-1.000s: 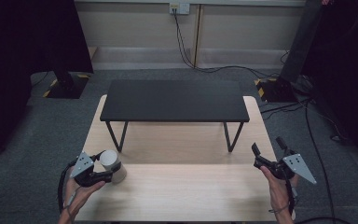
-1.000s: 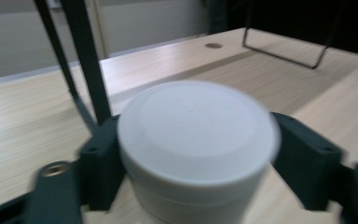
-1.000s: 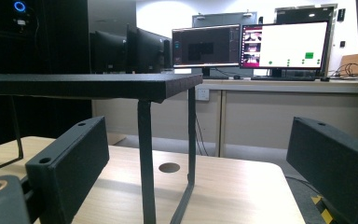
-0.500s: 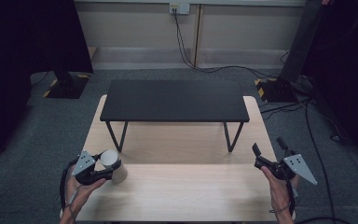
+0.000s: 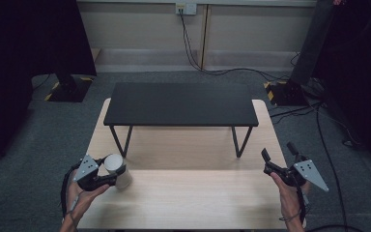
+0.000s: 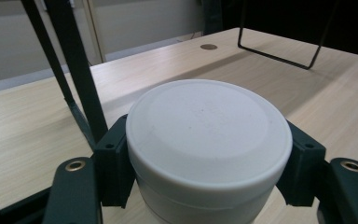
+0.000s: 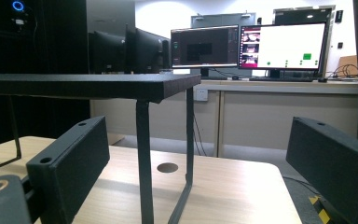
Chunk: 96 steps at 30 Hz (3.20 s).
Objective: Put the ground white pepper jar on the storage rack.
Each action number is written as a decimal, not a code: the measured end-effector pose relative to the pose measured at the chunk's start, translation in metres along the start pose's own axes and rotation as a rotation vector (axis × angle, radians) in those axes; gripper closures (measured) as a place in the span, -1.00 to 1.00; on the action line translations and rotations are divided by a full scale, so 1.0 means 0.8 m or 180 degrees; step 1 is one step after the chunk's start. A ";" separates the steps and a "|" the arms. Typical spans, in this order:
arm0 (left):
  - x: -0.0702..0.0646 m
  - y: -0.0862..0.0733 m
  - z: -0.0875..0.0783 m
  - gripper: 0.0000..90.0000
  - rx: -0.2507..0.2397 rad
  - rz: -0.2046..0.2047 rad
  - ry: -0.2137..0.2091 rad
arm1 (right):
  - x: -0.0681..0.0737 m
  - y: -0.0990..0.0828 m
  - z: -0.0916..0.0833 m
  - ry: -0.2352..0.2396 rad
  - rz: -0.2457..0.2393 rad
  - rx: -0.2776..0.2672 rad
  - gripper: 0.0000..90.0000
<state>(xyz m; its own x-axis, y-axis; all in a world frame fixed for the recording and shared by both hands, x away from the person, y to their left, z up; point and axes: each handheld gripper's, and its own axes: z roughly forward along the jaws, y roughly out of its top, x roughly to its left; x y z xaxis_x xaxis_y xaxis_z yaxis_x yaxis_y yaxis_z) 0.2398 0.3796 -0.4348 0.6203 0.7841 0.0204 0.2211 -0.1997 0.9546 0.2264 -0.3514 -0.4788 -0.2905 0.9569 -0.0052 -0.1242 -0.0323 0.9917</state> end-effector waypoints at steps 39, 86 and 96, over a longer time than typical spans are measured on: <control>0.083 0.324 -0.002 -0.26 -0.0162 0.0715 -0.1400 | -0.001 -0.001 0.001 0.0014 -0.0014 0.0001 -0.88; 0.117 0.331 0.136 -0.27 -0.0210 0.0317 -0.0232 | -0.003 -0.004 0.000 -0.0045 0.0081 -0.0030 -0.87; 0.133 0.304 0.148 -0.27 -0.0133 0.0190 -0.0199 | -0.005 -0.005 0.000 -0.0050 0.0086 -0.0031 -0.87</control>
<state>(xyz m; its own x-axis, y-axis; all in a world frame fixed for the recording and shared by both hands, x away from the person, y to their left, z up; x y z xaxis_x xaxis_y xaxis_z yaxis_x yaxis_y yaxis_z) 0.4490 0.3447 -0.2355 0.6774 0.7332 0.0602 0.1517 -0.2193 0.9638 0.2276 -0.3549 -0.4829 -0.2791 0.9600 0.0237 -0.1258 -0.0610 0.9902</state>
